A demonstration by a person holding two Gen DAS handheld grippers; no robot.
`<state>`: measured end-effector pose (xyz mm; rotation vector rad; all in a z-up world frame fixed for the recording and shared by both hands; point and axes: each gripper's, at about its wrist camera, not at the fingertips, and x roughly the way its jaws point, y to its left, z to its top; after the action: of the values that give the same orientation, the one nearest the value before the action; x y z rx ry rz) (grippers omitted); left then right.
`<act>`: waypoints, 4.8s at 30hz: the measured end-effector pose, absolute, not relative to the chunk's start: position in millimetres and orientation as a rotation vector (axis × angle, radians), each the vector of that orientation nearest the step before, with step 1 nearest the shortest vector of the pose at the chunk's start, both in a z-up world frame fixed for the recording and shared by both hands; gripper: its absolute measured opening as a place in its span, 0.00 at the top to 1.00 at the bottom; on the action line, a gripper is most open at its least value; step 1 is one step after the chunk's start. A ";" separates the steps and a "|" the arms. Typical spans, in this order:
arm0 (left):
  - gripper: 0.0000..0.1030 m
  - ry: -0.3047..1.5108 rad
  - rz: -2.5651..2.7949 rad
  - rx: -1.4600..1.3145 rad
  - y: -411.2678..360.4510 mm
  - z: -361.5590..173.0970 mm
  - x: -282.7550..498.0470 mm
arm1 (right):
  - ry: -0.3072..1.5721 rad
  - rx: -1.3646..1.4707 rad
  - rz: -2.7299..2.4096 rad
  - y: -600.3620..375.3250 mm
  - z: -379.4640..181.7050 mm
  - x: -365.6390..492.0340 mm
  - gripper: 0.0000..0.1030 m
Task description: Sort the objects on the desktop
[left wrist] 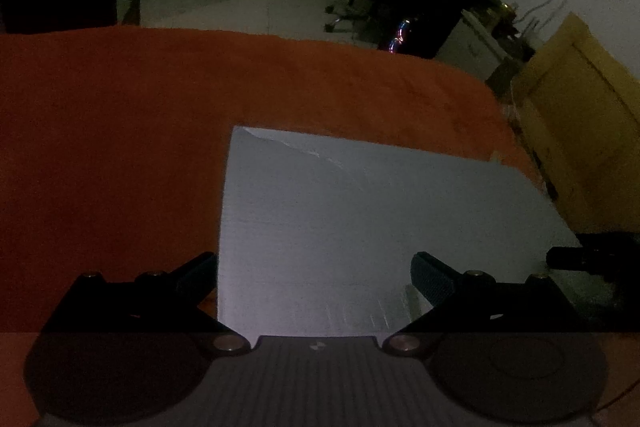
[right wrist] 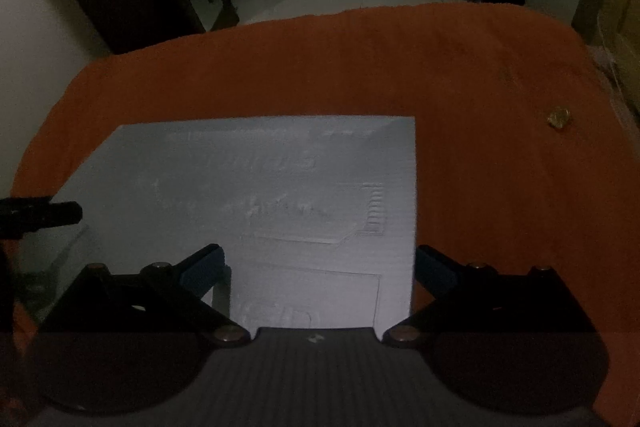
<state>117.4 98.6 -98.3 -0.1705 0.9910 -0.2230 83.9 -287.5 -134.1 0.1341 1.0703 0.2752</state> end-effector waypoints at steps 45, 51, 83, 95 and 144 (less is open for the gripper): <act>0.00 1.052 -0.253 -0.113 72.3 -185.0 89.9 | 1.098 0.189 0.205 -270.9 -230.8 27.6 0.00; 0.01 1.117 -0.265 -0.134 70.6 -174.3 80.4 | 1.113 0.251 0.184 -281.3 -222.7 22.6 0.00; 0.01 1.127 -0.234 -0.028 79.8 -212.5 72.7 | 1.129 0.190 0.250 -277.5 -235.5 6.9 0.01; 0.01 1.179 -0.243 0.022 80.6 -198.7 56.9 | 1.097 0.192 0.338 -284.6 -224.6 -2.4 0.01; 0.01 1.084 -0.289 -0.069 51.9 -47.7 8.0 | 1.081 0.270 0.133 -247.7 -102.4 9.2 0.00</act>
<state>8.0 51.9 -47.7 -0.0689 1.0844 -0.2887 9.2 -247.7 -102.4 0.2699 1.0808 0.1326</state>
